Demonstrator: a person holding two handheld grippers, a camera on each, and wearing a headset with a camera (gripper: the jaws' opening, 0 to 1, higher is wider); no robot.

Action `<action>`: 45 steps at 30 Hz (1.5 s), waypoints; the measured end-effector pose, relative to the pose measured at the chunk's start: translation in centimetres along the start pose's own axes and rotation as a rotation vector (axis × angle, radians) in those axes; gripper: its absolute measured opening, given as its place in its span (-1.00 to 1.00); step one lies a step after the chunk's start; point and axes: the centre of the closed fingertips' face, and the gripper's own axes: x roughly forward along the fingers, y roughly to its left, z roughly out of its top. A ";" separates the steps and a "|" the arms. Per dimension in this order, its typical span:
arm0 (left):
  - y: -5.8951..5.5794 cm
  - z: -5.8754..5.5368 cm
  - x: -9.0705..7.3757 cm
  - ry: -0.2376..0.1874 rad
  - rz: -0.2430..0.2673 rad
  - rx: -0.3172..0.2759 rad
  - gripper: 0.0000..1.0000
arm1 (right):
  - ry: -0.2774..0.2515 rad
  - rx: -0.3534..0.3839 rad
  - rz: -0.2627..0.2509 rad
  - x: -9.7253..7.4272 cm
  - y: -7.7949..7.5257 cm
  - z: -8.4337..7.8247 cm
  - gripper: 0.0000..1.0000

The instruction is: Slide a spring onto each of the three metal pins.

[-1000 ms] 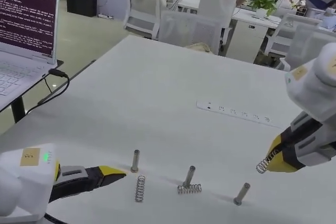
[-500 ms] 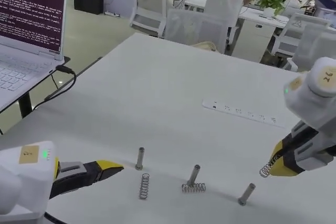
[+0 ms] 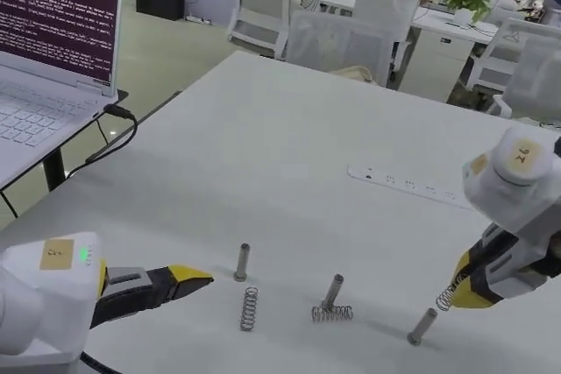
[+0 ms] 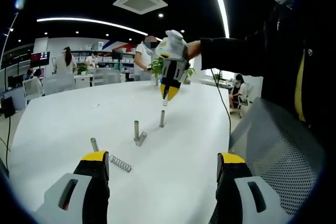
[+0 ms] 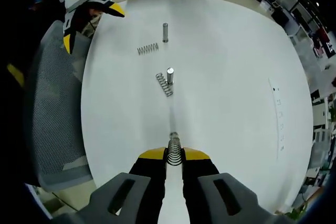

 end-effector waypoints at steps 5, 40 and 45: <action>-0.1 -0.2 -0.1 0.009 0.002 -0.002 0.62 | 0.005 -0.002 0.009 0.7 -0.4 -0.3 -0.84; -0.4 -0.7 0.3 0.036 0.019 -0.011 0.52 | 0.020 -0.002 0.051 4.5 -0.2 -1.2 -0.83; -0.4 -0.6 0.4 0.038 0.017 -0.011 0.51 | 0.033 -0.011 0.039 5.3 -0.2 -1.4 -0.83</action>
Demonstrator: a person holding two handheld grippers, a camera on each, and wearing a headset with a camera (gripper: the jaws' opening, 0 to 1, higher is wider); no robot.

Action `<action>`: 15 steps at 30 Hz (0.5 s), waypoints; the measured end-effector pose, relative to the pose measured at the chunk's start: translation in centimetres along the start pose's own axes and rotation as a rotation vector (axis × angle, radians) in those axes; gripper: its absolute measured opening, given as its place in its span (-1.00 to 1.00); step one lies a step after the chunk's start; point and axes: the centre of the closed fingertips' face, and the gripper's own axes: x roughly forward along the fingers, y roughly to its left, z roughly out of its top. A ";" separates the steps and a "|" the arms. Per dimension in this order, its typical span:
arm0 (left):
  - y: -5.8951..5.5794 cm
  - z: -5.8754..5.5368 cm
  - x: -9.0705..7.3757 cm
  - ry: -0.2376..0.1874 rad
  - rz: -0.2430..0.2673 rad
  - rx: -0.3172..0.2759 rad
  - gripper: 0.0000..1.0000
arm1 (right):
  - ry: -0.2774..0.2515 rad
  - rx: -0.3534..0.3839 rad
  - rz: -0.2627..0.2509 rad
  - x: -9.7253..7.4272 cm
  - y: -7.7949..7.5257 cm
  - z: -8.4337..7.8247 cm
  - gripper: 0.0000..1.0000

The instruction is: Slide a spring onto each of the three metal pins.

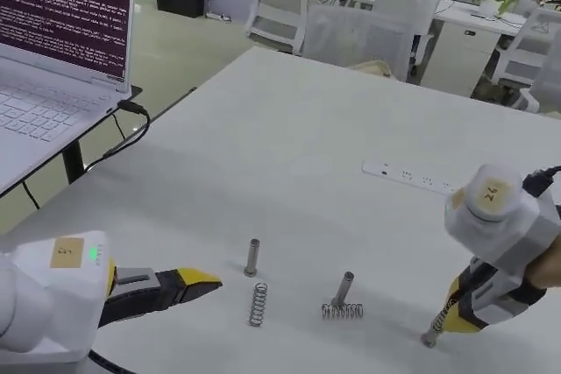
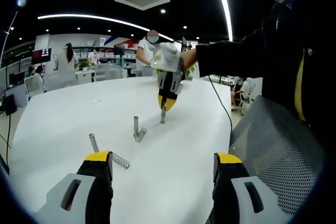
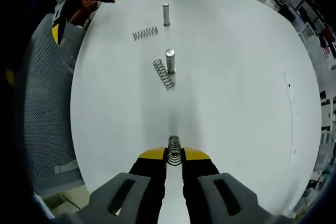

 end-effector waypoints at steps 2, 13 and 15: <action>0.0 0.0 0.0 0.001 -0.001 0.000 0.50 | 0.002 0.000 0.000 0.3 0.1 0.0 -0.83; 0.2 0.1 0.2 0.000 -0.011 -0.001 0.48 | 0.010 0.006 -0.015 1.4 -0.1 -0.4 -0.83; 0.2 0.1 0.2 0.000 -0.012 0.001 0.48 | 0.007 0.008 -0.019 1.6 -0.2 -0.5 -0.83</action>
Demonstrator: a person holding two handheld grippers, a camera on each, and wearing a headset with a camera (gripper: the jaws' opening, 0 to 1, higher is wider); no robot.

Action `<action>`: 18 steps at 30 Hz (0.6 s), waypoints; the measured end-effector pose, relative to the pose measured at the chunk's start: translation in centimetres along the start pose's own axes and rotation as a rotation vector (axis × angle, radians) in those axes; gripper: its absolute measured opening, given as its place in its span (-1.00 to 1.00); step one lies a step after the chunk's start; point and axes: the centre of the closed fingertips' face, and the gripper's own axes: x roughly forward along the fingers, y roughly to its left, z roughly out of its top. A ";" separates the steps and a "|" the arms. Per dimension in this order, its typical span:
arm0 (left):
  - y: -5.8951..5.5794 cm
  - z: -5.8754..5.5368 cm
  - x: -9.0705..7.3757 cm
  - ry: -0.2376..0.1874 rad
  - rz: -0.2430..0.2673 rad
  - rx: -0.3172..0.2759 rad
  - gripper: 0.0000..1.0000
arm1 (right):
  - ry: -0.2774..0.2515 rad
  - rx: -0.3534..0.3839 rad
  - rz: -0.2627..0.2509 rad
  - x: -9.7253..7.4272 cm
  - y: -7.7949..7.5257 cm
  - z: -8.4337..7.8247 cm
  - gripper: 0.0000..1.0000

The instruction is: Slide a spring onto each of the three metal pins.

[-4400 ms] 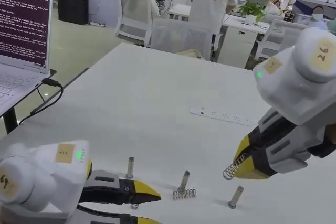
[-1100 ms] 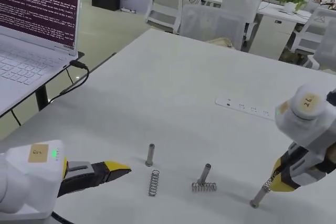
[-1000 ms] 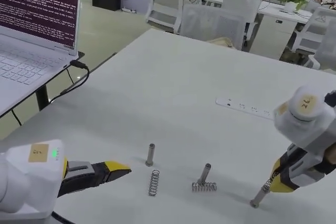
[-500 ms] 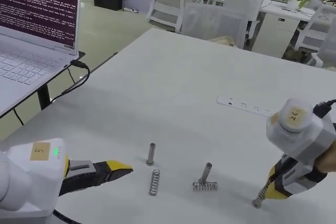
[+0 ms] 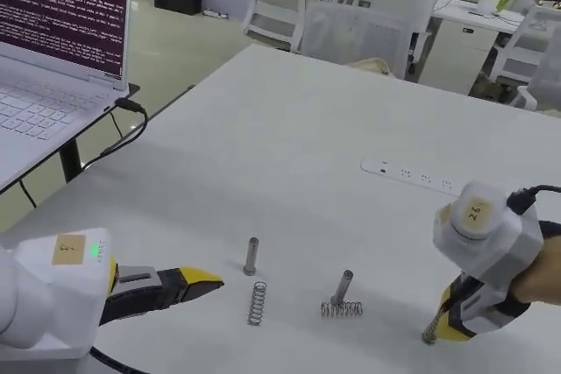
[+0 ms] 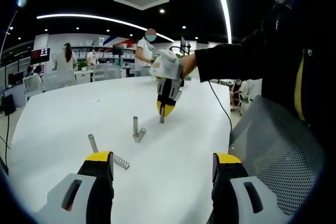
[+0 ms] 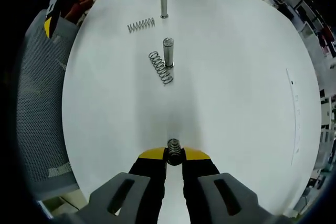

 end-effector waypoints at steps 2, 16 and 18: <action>0.0 0.0 0.0 0.000 0.000 -0.001 0.47 | -0.002 0.003 -0.001 0.1 0.0 0.0 -0.83; -0.1 0.0 0.1 -0.004 -0.009 -0.002 0.46 | -0.014 0.012 0.004 0.1 0.3 -0.1 -0.70; -0.1 0.0 0.1 -0.004 -0.010 -0.001 0.46 | -0.019 0.012 0.006 0.1 0.4 -0.1 -0.67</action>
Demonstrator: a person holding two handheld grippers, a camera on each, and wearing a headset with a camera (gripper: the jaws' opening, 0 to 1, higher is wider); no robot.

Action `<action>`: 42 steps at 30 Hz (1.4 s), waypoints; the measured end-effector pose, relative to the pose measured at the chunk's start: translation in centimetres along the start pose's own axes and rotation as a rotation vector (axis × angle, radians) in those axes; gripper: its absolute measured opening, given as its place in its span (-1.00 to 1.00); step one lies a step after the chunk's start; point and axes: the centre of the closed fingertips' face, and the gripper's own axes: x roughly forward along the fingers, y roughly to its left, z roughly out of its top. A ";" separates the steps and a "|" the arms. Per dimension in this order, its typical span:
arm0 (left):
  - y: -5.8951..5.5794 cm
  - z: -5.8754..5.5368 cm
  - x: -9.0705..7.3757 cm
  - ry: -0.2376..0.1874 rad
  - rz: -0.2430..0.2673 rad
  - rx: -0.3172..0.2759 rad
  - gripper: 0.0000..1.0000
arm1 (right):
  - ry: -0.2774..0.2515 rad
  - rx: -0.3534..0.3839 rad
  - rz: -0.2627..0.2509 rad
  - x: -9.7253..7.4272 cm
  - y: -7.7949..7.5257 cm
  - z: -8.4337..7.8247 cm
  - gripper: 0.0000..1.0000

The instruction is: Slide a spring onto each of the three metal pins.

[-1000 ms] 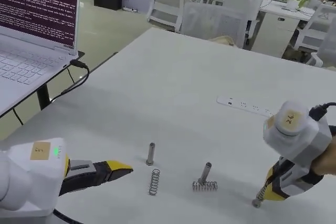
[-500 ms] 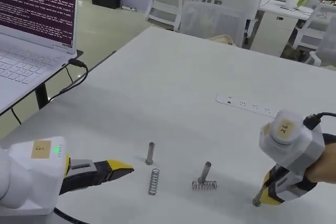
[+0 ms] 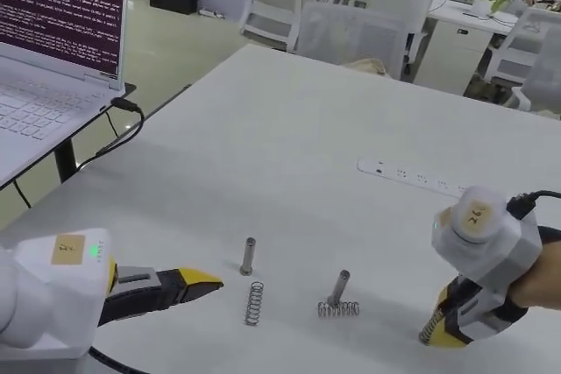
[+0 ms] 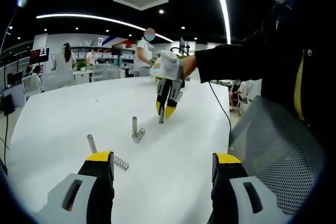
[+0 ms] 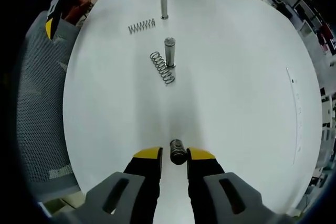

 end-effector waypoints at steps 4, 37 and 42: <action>-0.1 0.0 0.1 -0.002 -0.004 0.000 0.46 | -0.006 -0.002 -0.006 -0.1 -0.1 0.0 -0.59; 0.1 0.0 -0.3 -0.013 -0.002 0.002 0.45 | -0.085 -0.092 -0.033 -0.6 0.2 5.0 -0.32; 0.1 0.0 -0.4 -0.012 -0.001 0.000 0.45 | -0.090 -0.107 -0.026 -0.4 0.4 5.9 -0.32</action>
